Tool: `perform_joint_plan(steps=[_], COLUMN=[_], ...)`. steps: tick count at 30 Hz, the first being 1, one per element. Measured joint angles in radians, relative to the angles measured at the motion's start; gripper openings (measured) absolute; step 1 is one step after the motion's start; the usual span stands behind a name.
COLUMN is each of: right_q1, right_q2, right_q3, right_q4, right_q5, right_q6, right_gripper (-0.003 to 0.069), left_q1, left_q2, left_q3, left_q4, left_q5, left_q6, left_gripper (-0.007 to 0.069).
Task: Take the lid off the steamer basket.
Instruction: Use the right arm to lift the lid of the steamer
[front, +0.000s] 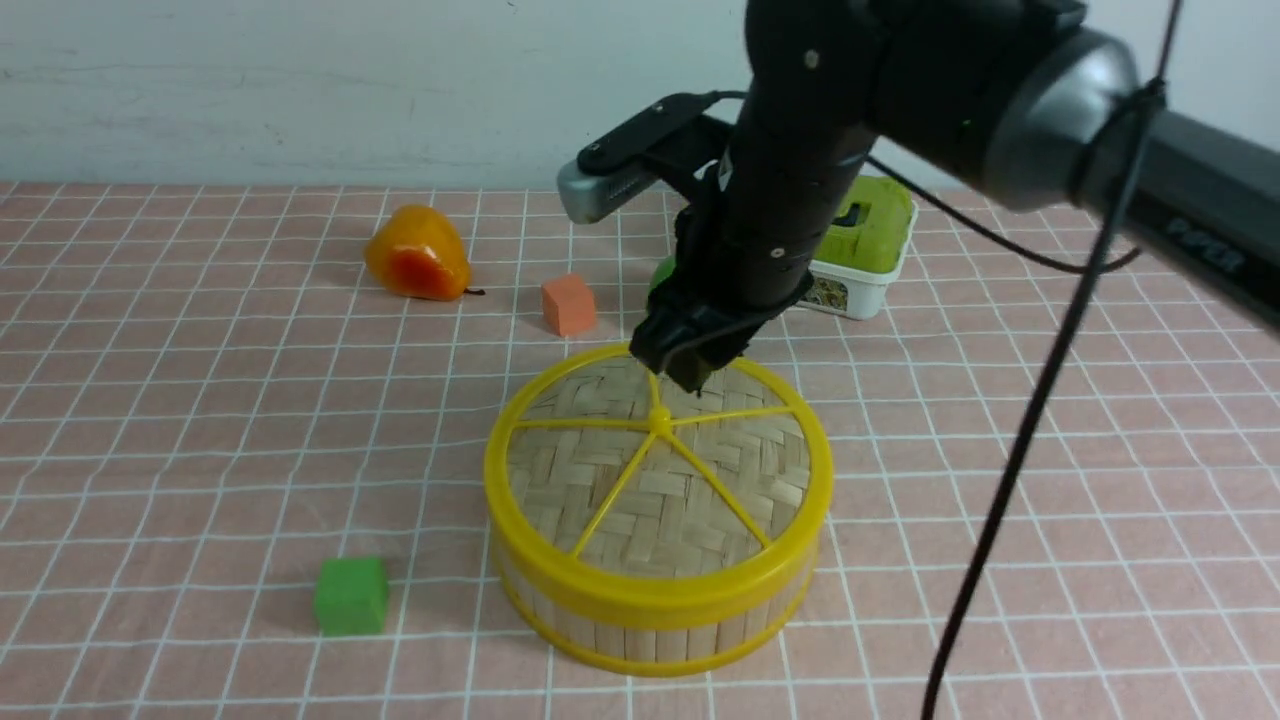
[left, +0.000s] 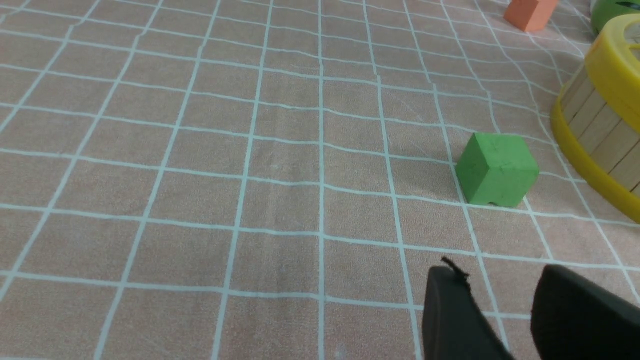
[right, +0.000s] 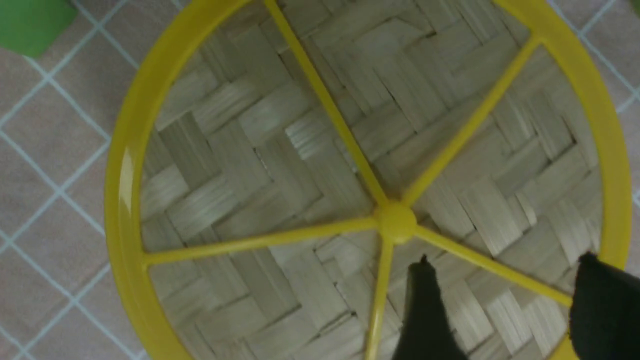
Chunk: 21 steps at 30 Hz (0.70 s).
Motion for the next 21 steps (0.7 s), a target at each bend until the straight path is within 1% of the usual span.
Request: perform_joint_plan(steps=[1, 4, 7, 10, 14, 15, 16, 19, 20, 21], right_q1=[0.001, 0.001, 0.001, 0.001, 0.001, 0.001, 0.001, 0.001, 0.001, 0.001], right_q2=[0.017, 0.052, 0.077, 0.093, 0.110, 0.111, 0.112, 0.112, 0.111, 0.111], right_q3=[-0.011, -0.024, -0.027, -0.029, -0.029, -0.031, -0.031, -0.036, -0.036, -0.036], right_q4=[0.005, 0.034, 0.070, 0.097, 0.105, 0.100, 0.099, 0.098, 0.098, 0.097], right_q5=[0.000, 0.000, 0.000, 0.000, -0.001, -0.002, -0.003, -0.004, -0.003, -0.003], right_q6=[0.003, 0.018, 0.021, 0.023, 0.023, 0.023, 0.023, 0.023, 0.023, 0.023], right_gripper=[0.0412, 0.0454, 0.0456, 0.0431, 0.0355, 0.0318, 0.0311, 0.0129, 0.0092, 0.0074], left_q1=[0.000, 0.000, 0.000, 0.000, 0.000, 0.000, 0.000, 0.000, 0.000, 0.000], left_q2=[0.000, 0.000, 0.000, 0.000, 0.000, 0.000, 0.000, 0.000, 0.000, 0.000], left_q3=[0.000, 0.000, 0.000, 0.000, 0.000, 0.000, 0.000, 0.000, 0.000, 0.000], left_q4=[0.000, 0.000, 0.000, 0.000, 0.000, 0.000, 0.000, 0.000, 0.000, 0.000], left_q5=[0.000, 0.000, 0.000, 0.000, 0.000, 0.000, 0.000, 0.000, 0.000, 0.000], left_q6=[0.000, 0.000, 0.000, 0.000, 0.000, 0.000, 0.000, 0.000, 0.000, 0.000], left_gripper=[0.0239, 0.0239, 0.0239, 0.0239, 0.0239, 0.0239, 0.0239, 0.0239, 0.0239, 0.0239])
